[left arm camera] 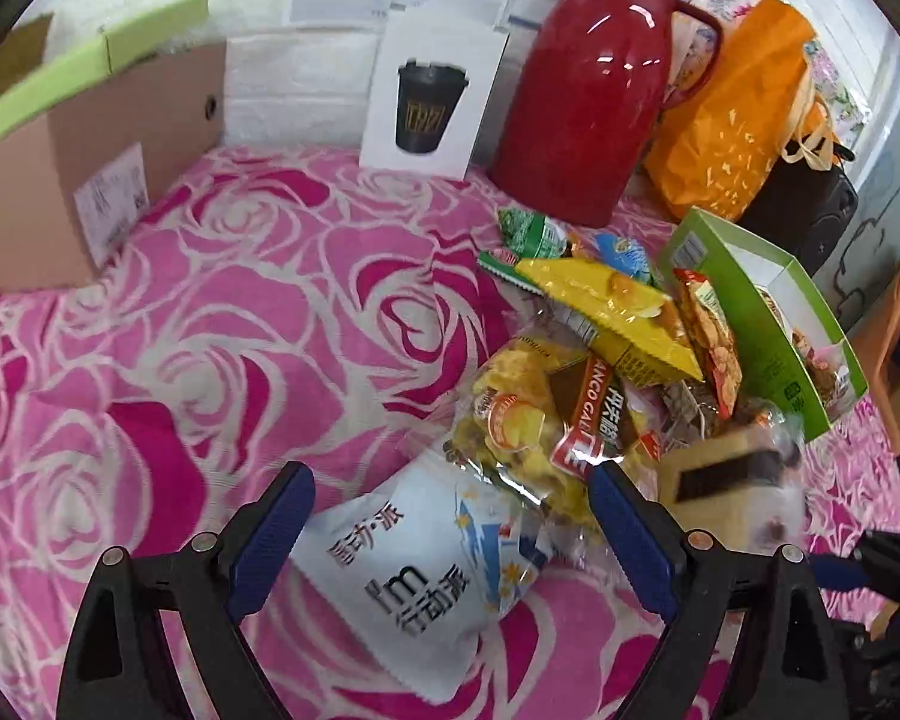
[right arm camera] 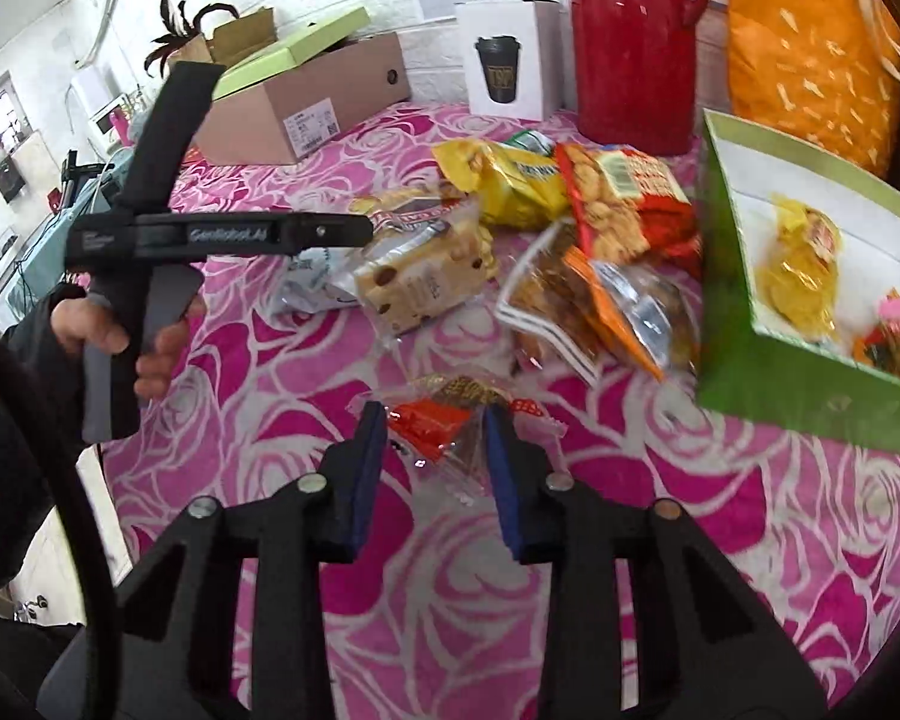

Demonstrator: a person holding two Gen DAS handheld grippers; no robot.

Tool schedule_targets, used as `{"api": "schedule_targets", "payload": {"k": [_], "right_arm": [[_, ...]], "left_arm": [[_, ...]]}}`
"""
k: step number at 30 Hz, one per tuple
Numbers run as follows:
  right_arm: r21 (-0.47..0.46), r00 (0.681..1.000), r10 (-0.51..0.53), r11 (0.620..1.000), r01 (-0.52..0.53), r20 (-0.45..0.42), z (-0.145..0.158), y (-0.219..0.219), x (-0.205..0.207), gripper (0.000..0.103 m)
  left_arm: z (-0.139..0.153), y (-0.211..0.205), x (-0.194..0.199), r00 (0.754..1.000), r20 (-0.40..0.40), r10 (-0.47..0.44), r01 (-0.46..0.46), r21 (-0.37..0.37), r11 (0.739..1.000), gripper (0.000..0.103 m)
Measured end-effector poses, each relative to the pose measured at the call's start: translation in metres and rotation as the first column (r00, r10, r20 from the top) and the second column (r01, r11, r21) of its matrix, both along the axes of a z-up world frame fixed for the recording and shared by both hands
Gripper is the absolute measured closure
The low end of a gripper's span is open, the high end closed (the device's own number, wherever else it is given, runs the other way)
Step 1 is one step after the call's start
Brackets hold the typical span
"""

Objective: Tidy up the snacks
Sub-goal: 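Move the left gripper to the white 'I'm' bag while the right reaches the small clear bag, then close the left gripper on the white bag while the right closes on the clear bag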

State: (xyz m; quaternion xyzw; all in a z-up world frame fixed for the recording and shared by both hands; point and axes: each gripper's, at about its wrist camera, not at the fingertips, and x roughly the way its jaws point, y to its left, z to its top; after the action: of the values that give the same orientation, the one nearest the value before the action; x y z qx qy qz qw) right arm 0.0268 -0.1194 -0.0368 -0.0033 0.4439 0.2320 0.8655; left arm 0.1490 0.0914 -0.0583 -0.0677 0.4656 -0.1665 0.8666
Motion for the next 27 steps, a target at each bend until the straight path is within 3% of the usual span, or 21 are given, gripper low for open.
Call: {"api": "schedule_targets", "payload": {"k": [3,10,13,19,23,27], "right_arm": [[0.01,1.0,-0.012,1.0,0.012,-0.003,0.0,-0.005,0.001,0.067],[0.007,1.0,0.005,1.0,-0.005,-0.008,-0.005,-0.002,0.002,0.062],[-0.014,1.0,-0.01,1.0,0.01,-0.018,-0.01,-0.003,-0.001,0.048],[-0.015,0.999,-0.031,0.999,0.03,-0.038,-0.016,-0.009,-0.003,0.048],[-0.005,0.998,-0.016,1.0,0.016,-0.059,-0.021,-0.008,-0.002,0.048],[-0.003,0.998,-0.007,1.0,0.006,-0.066,-0.025,-0.001,-0.001,0.048]], "left_arm": [[-0.003,-0.004,-0.012,1.0,-0.006,-0.012,0.012,-0.003,1.0,0.009],[-0.012,-0.022,-0.07,0.99,-0.016,-0.142,0.142,0.066,0.988,0.009],[-0.015,-0.025,-0.068,0.994,-0.023,-0.109,0.111,0.11,0.988,0.009],[-0.016,-0.026,-0.05,1.0,-0.028,-0.001,0.004,0.107,0.994,0.009],[-0.016,-0.024,-0.059,1.0,-0.019,0.0,0.002,0.11,0.994,0.016],[-0.014,-0.024,-0.054,0.999,-0.026,0.024,-0.021,0.112,0.993,0.016]]}}
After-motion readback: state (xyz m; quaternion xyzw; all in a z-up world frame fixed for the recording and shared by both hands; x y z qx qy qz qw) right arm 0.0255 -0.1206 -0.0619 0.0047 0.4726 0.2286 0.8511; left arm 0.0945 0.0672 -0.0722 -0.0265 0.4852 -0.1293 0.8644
